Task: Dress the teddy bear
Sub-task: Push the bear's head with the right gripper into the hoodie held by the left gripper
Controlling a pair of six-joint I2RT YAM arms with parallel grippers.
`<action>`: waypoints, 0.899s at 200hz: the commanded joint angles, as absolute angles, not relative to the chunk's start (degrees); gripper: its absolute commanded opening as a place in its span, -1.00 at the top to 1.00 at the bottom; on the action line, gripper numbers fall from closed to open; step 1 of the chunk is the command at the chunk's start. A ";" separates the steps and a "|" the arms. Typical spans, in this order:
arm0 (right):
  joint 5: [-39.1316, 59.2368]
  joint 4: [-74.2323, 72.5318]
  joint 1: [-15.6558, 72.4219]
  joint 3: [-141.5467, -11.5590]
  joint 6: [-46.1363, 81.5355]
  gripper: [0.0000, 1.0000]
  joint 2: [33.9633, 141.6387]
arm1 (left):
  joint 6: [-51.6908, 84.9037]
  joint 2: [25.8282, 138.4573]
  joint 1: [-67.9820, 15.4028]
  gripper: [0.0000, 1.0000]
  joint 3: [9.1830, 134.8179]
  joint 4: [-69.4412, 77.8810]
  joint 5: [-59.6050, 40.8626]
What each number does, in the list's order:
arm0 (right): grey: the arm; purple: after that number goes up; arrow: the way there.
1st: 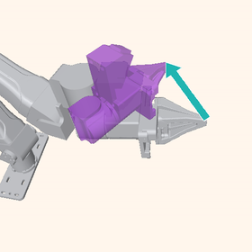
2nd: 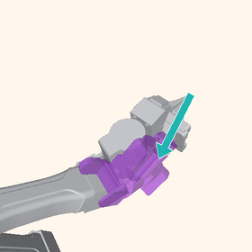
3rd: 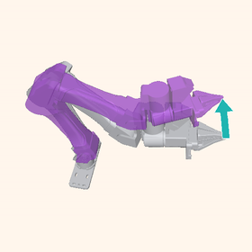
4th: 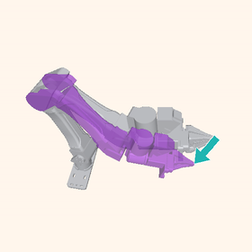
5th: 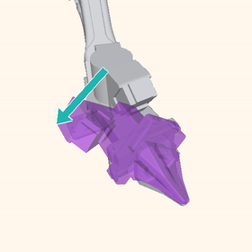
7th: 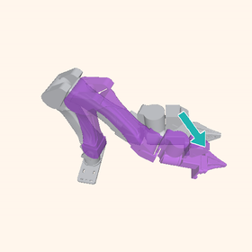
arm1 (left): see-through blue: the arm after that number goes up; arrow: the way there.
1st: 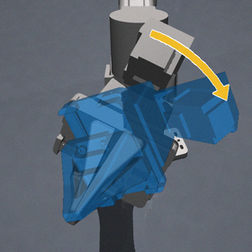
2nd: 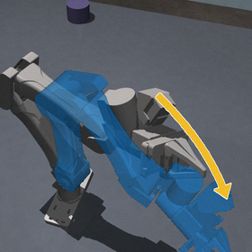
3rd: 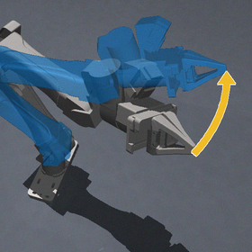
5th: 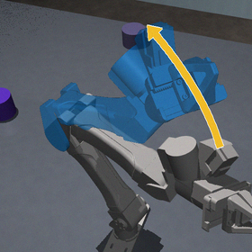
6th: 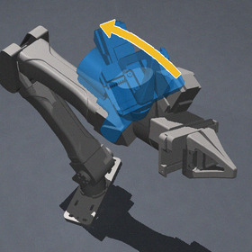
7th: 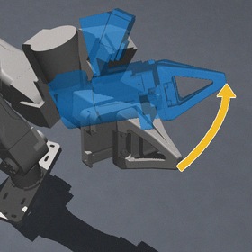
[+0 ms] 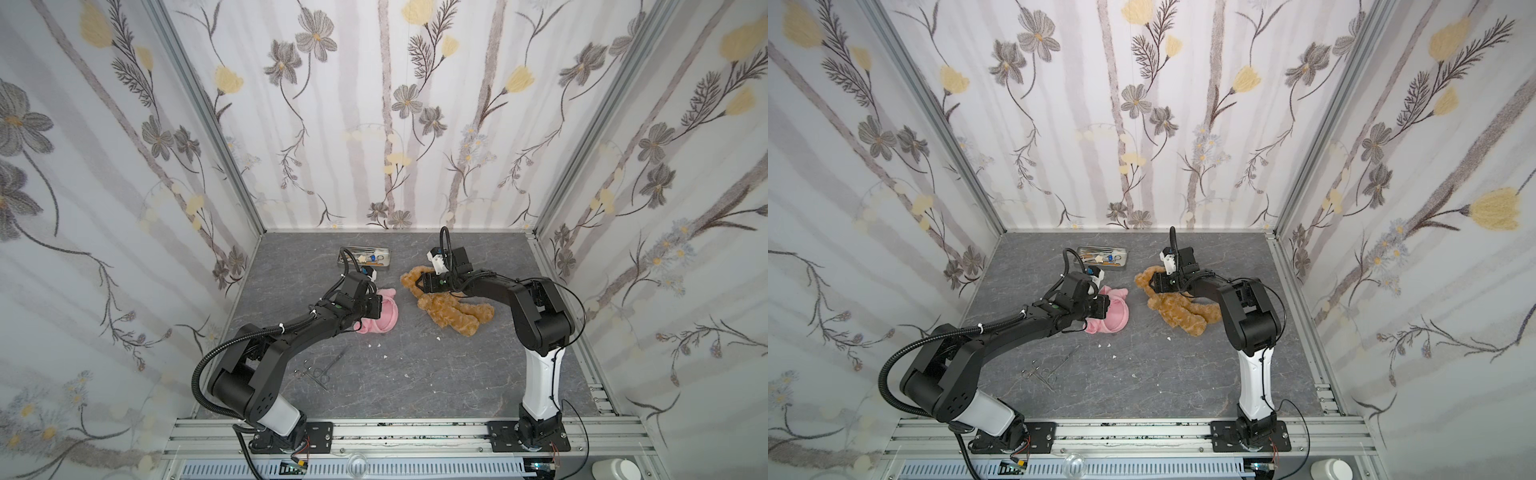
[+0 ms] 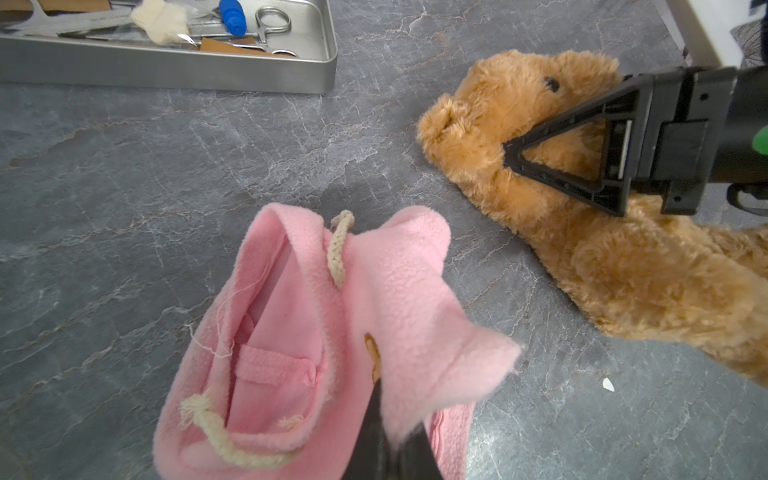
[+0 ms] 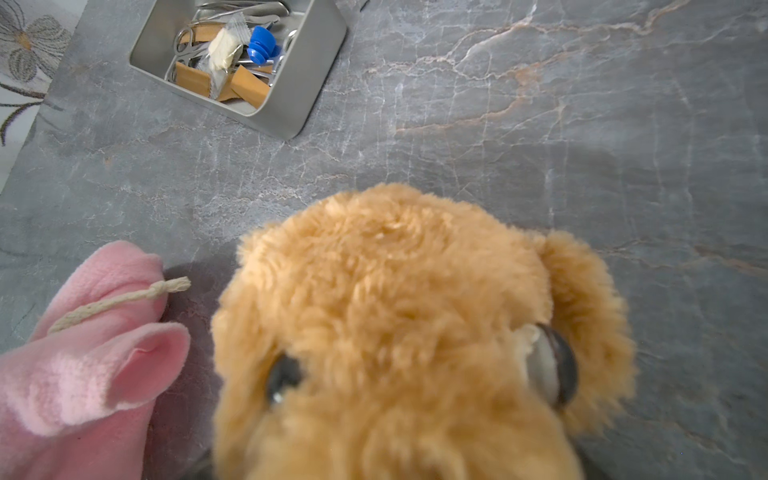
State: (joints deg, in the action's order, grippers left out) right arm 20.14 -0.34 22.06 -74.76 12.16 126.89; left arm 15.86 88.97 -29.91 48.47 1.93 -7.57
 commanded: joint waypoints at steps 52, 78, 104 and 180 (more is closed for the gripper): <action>16.87 -7.88 28.75 -50.75 10.46 0.32 100.06 | 28.38 90.00 -29.64 1.00 50.36 3.43 -8.04; 16.17 -11.78 37.05 -40.10 10.88 0.37 91.77 | 29.03 89.93 -30.10 1.00 50.24 3.43 -9.64; 12.03 -14.20 44.06 -37.71 11.85 0.45 88.71 | 28.88 89.57 -30.23 1.00 50.02 3.34 -10.19; 5.45 -17.76 45.87 -39.59 14.33 0.59 90.51 | 27.43 89.70 -30.25 1.00 49.87 3.17 -11.77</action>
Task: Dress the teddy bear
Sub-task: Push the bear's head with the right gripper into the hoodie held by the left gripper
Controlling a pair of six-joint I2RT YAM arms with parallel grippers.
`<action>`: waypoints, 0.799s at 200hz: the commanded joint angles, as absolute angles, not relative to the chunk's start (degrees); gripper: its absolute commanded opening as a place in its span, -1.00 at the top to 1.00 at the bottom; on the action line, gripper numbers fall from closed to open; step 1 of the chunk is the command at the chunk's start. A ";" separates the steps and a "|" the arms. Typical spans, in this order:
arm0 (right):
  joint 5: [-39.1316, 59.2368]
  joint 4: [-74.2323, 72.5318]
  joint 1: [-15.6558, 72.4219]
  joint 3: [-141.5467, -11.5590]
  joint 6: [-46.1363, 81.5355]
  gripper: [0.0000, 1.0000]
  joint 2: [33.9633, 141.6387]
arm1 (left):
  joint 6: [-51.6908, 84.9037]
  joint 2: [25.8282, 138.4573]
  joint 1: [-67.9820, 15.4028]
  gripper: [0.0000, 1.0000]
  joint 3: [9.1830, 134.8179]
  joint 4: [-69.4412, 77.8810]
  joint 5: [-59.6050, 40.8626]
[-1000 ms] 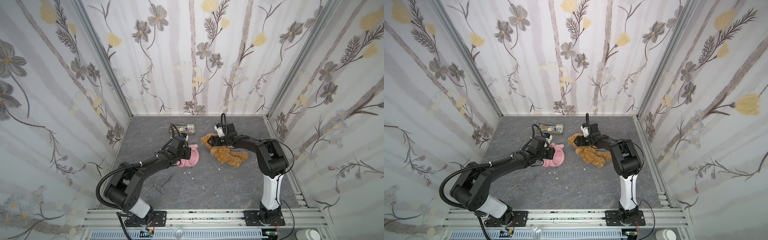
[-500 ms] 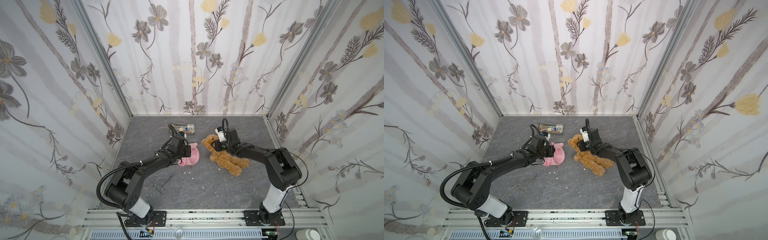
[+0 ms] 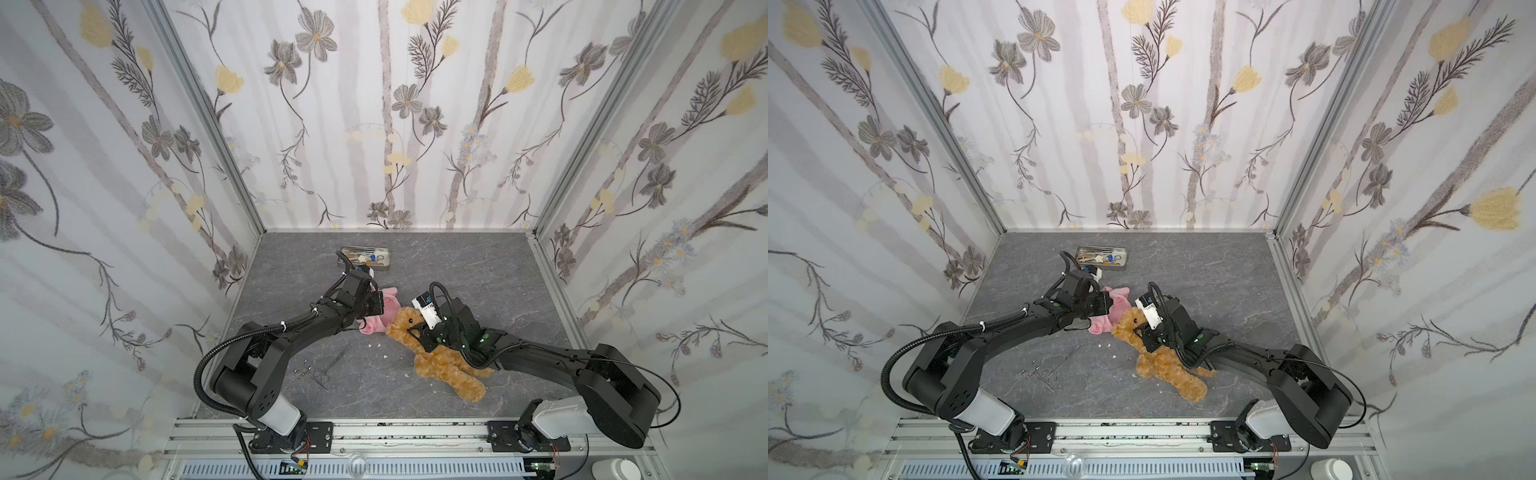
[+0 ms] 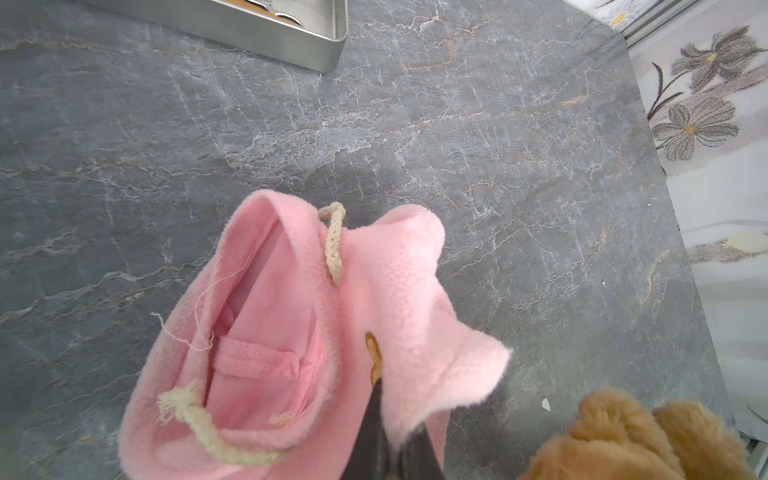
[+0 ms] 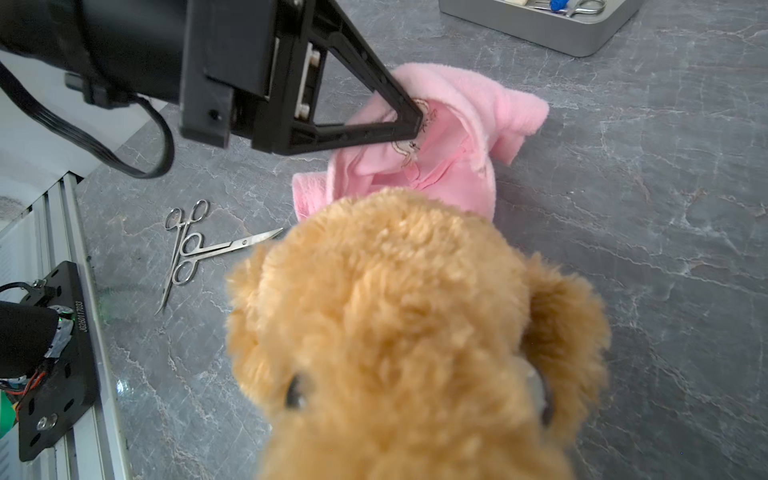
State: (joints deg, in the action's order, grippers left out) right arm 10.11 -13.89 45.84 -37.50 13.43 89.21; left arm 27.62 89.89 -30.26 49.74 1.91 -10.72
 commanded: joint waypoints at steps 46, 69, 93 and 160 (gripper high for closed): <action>0.62 -18.05 46.58 -42.68 18.47 0.65 96.03 | 28.32 89.24 -30.32 1.00 49.40 3.16 -13.15; -3.83 -17.24 48.72 -42.71 20.88 0.70 97.69 | 29.63 88.74 -30.47 1.00 49.42 3.16 -14.32; -8.01 -15.73 49.29 -44.89 23.97 0.73 98.99 | 31.17 87.90 -30.83 1.00 49.75 3.16 -15.62; -13.69 -10.34 52.54 -48.68 22.66 0.76 100.38 | 33.76 88.50 -31.53 1.00 50.51 2.99 -15.13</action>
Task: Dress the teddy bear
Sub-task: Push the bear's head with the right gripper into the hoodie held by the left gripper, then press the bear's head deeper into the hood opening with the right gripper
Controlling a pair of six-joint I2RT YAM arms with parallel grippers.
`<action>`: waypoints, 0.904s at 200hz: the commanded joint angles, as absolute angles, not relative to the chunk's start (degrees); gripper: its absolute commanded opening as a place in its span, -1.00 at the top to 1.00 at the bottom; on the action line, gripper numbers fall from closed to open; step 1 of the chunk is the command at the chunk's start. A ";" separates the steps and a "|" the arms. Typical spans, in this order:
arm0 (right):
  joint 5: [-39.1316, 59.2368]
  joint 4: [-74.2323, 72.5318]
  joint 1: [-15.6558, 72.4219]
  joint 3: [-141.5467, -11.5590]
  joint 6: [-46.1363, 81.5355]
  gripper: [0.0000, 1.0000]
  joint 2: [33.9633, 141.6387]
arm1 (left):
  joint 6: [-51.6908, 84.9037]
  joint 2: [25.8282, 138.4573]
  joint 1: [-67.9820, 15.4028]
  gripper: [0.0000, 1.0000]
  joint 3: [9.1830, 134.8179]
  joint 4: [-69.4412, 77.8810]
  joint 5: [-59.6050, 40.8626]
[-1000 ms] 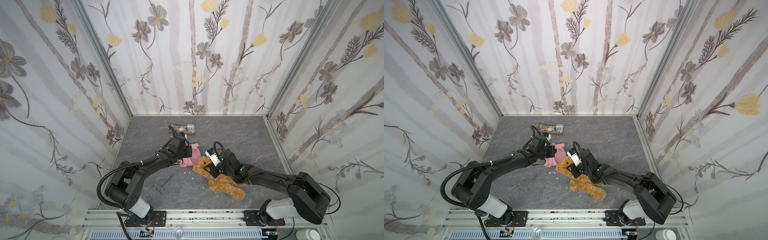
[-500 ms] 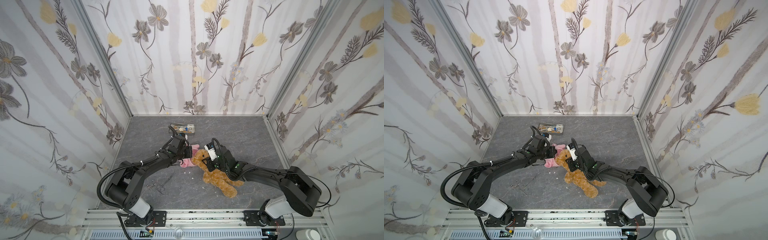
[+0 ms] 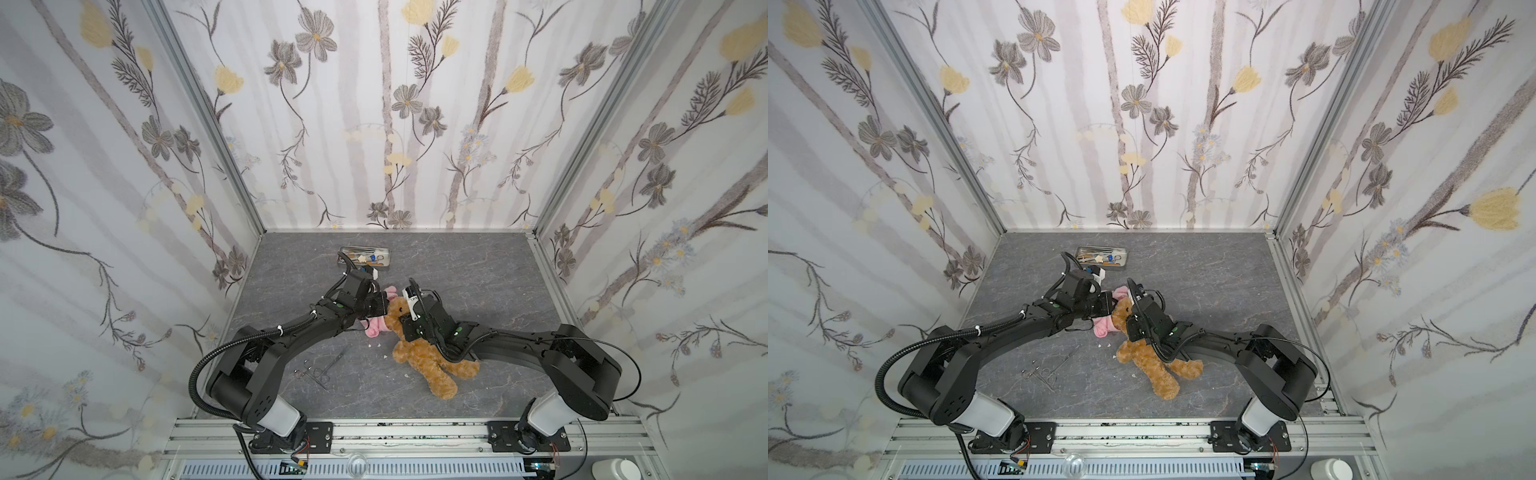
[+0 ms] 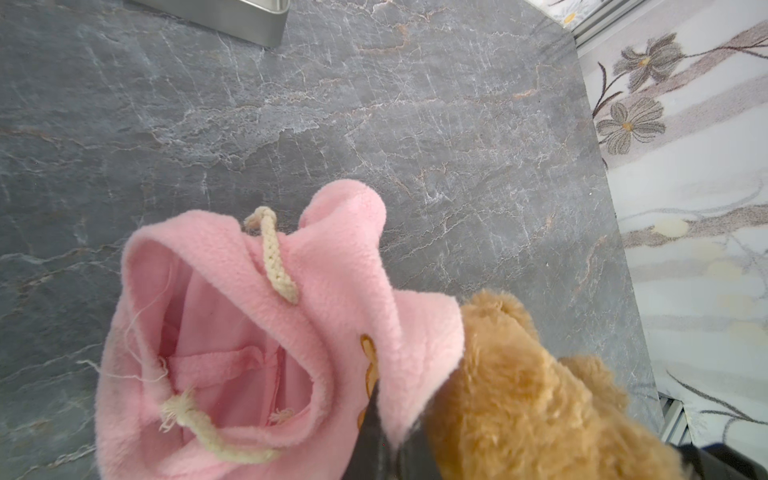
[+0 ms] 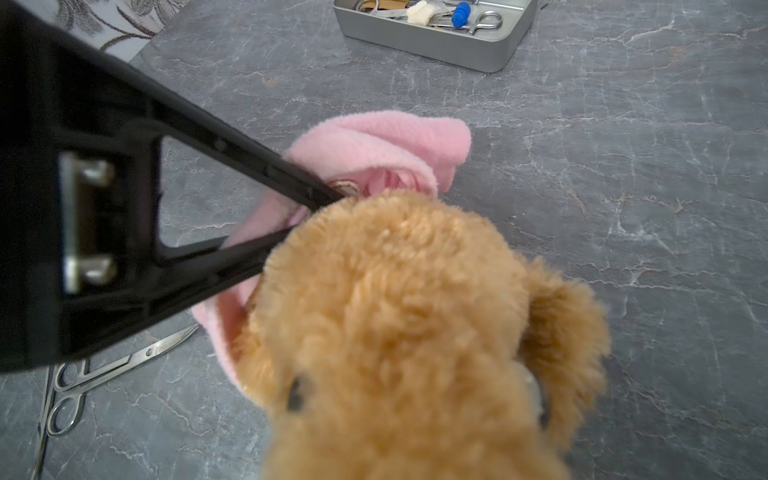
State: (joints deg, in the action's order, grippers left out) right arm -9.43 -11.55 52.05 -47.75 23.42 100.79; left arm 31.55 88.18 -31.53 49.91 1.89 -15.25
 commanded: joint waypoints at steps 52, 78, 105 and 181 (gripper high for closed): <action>-17.21 -6.87 53.53 -49.69 18.90 0.78 99.39 | 37.54 90.82 -31.55 1.00 52.61 2.26 -15.96; -16.69 -7.65 54.04 -49.62 16.83 0.79 100.39 | 38.82 91.87 -31.54 1.00 53.77 2.07 -17.28; -14.34 -12.47 54.74 -47.81 13.45 0.80 101.73 | 40.21 92.67 -31.38 1.00 54.73 2.02 -18.52; -7.00 -23.03 54.84 -41.40 3.60 0.79 100.49 | 42.10 94.21 -30.76 0.95 56.73 1.91 -20.48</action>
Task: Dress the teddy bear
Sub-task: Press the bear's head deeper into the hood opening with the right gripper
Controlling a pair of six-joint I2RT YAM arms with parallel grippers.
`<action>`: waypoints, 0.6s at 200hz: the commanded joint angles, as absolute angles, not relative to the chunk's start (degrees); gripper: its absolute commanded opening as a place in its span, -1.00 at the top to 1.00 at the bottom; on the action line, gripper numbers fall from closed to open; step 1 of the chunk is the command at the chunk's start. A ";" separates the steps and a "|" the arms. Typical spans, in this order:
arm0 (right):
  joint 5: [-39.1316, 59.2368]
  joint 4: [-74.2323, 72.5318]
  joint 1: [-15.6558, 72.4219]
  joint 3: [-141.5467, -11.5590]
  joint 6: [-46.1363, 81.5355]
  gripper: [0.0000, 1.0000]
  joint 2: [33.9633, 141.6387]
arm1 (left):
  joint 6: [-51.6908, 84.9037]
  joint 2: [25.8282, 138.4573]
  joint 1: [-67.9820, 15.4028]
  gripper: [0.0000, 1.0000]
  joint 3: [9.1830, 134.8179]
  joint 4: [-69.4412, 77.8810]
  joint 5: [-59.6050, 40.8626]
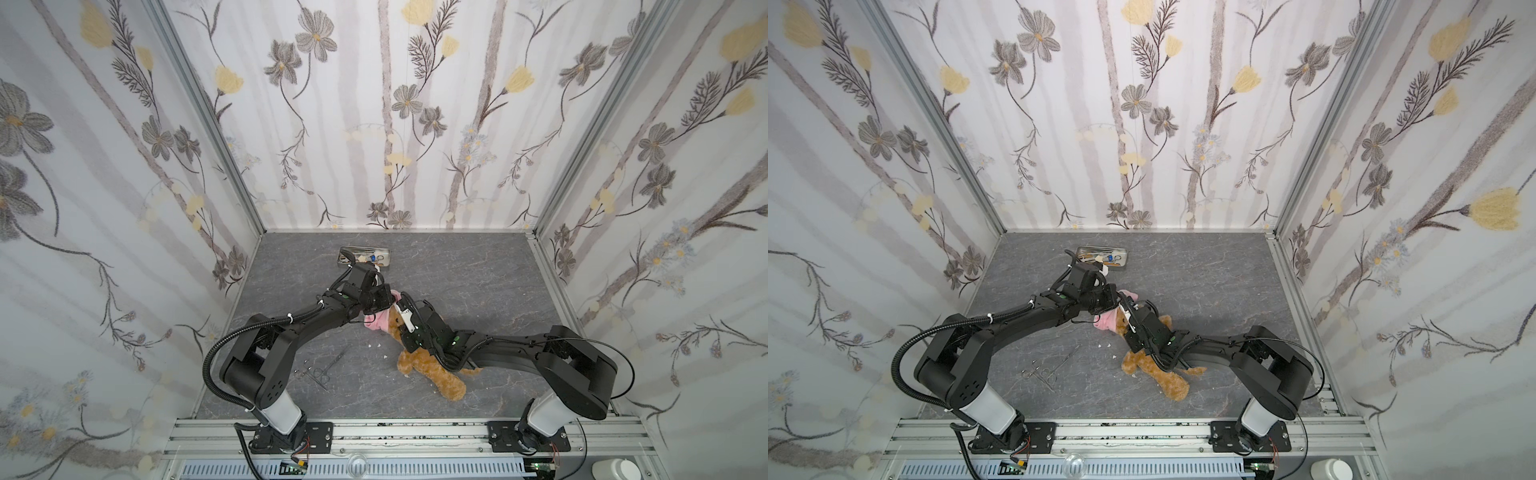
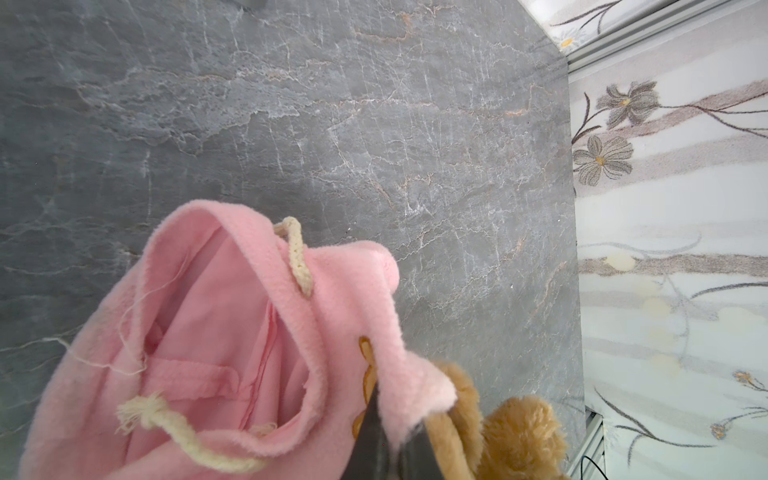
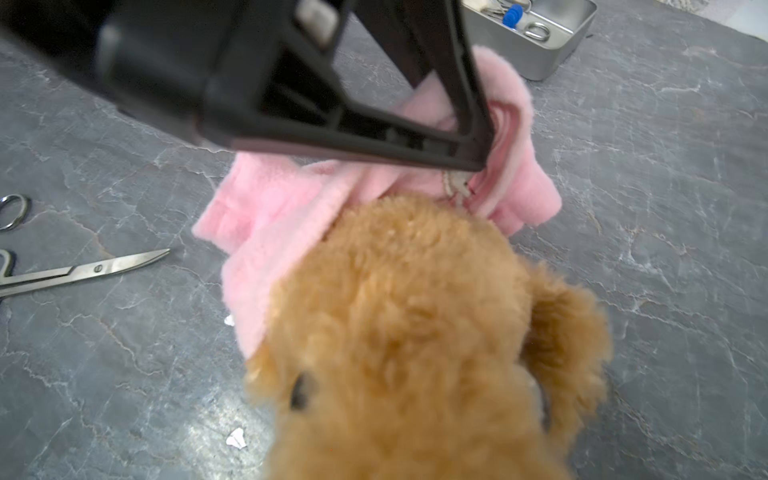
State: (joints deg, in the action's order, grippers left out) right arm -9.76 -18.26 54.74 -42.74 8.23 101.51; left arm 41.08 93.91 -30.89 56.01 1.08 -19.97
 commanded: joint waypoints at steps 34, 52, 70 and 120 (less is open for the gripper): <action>-7.04 -22.01 54.84 -41.15 2.40 0.79 97.66 | 41.68 94.71 -30.58 0.88 56.57 1.67 -20.33; -5.86 -21.71 54.84 -41.13 1.78 0.79 96.57 | 41.42 94.82 -30.51 0.85 56.58 1.54 -20.39; -3.97 -21.81 54.84 -41.22 1.14 0.79 96.15 | 41.11 94.84 -30.49 0.83 56.57 1.52 -20.73; 6.89 -27.20 52.55 -40.57 -1.26 0.78 100.80 | 39.21 93.82 -30.56 0.83 56.59 1.57 -22.53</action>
State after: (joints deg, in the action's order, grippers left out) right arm -1.74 -20.73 53.71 -40.91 1.19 98.45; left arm 40.71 94.54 -30.52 56.12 0.58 -21.26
